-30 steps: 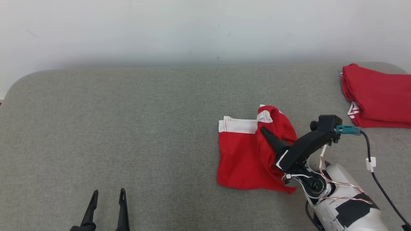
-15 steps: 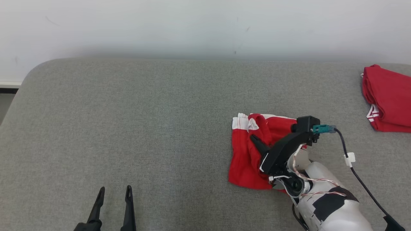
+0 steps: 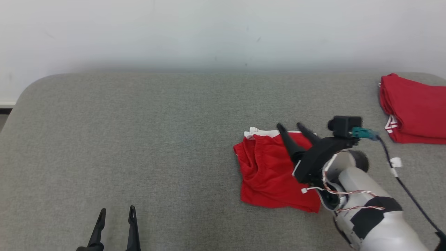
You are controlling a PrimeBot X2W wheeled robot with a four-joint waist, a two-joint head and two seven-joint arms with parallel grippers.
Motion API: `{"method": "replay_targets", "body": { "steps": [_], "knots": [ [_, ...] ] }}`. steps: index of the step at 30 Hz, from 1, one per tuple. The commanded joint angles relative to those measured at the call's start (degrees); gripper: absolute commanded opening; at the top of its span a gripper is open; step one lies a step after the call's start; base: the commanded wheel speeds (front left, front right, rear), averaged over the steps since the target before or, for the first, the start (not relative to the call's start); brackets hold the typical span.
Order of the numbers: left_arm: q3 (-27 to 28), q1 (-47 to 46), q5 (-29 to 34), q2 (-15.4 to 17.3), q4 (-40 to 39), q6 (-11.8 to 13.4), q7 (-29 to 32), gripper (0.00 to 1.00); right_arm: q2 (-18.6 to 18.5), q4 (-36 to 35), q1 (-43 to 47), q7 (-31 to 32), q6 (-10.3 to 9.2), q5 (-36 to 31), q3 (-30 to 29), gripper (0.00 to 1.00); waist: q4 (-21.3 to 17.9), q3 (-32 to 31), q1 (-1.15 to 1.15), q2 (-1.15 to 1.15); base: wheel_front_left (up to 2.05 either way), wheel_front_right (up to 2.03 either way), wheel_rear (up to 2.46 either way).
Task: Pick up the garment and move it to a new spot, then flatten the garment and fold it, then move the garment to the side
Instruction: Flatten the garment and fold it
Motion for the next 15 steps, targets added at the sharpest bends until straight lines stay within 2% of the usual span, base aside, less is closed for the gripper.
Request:
{"method": "replay_targets", "body": {
  "steps": [1, 7, 11, 15],
  "knots": [
    [0.06, 0.49, 0.76, -0.11, -0.24, -0.27, -0.18, 1.0, -0.74, -0.56, 0.6, -1.18, 0.11, -0.39, 0.0, 1.0, -0.8, -0.42, 0.0, 0.0, 0.0, 0.0, 0.0],
    [1.51, 1.16, 1.18, -0.08, -0.74, -0.15, -0.18, 1.0, -4.47, -5.82, 3.29, -10.16, 0.12, -2.54, -0.69, 1.0, -3.31, -0.85, 0.0, 0.0, 0.0, 0.0, 0.0],
    [1.97, 1.29, 1.43, -0.09, -0.93, -0.15, -0.18, 1.0, -6.61, -9.28, 6.8, -13.74, 0.11, -5.04, -1.46, 1.0, -4.85, -1.18, 0.0, 0.0, 0.0, 0.0, 0.0],
    [2.51, 1.17, 1.68, -0.09, -0.94, 0.0, -0.18, 1.0, -7.32, -12.86, 11.43, -14.92, 0.11, -9.68, -6.37, 1.0, -6.1, -1.43, 0.0, 0.0, 0.0, 0.0, 0.0]
  ]
}}
